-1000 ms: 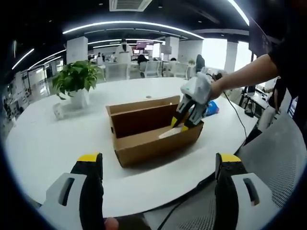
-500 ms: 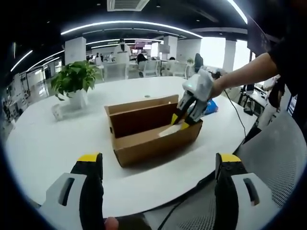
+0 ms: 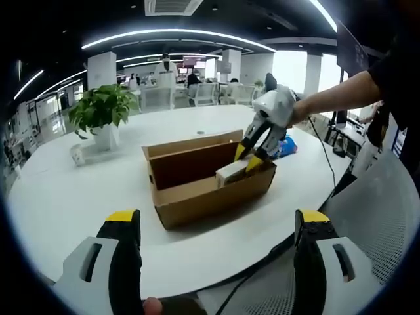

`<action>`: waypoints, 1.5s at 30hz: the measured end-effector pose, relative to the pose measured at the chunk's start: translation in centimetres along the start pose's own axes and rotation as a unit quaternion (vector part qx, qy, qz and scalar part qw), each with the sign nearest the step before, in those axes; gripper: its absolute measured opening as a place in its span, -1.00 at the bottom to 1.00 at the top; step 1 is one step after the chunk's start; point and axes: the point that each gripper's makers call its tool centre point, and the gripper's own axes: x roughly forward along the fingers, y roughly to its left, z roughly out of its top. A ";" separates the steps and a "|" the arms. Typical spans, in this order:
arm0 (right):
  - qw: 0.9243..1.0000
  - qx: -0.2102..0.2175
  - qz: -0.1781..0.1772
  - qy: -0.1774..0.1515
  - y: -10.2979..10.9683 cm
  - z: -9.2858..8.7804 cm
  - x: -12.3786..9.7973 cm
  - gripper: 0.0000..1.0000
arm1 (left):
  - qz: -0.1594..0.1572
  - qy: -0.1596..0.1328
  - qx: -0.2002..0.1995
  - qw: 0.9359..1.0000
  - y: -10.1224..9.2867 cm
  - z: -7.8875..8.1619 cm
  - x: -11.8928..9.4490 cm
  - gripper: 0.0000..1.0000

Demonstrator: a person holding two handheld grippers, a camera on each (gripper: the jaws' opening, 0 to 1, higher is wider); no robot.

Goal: Operate the shoe box by opening the lid, removing the specified soft item, and placing it in the target area until the item is outside and the box remains undamaged.

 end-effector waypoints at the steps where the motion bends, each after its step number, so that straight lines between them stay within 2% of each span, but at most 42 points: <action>1: 1.000 0.001 -0.002 -0.003 -0.1 0.1 -0.2 -0.72 | 0.000 0.000 0.000 1.000 0.0 0.0 0.0 0.93; 15: 0.999 -0.007 -0.022 -0.021 -1.1 1.5 -3.2 -0.72 | -0.005 0.000 0.003 1.000 -0.3 0.0 0.1 0.93; 23: 0.999 -0.005 -0.034 -0.028 -1.8 1.7 -4.9 -0.72 | -0.009 -0.001 0.003 1.000 -0.4 0.1 0.0 0.93; 35: 0.998 -0.008 -0.053 -0.025 -2.5 1.1 -7.6 -0.72 | -0.009 0.003 0.004 1.000 -0.4 -0.1 0.0 0.93; 45: 0.997 -0.006 -0.071 -0.017 -3.5 -0.6 -9.8 -0.72 | -0.010 0.008 0.006 1.000 -0.5 -0.2 0.1 0.93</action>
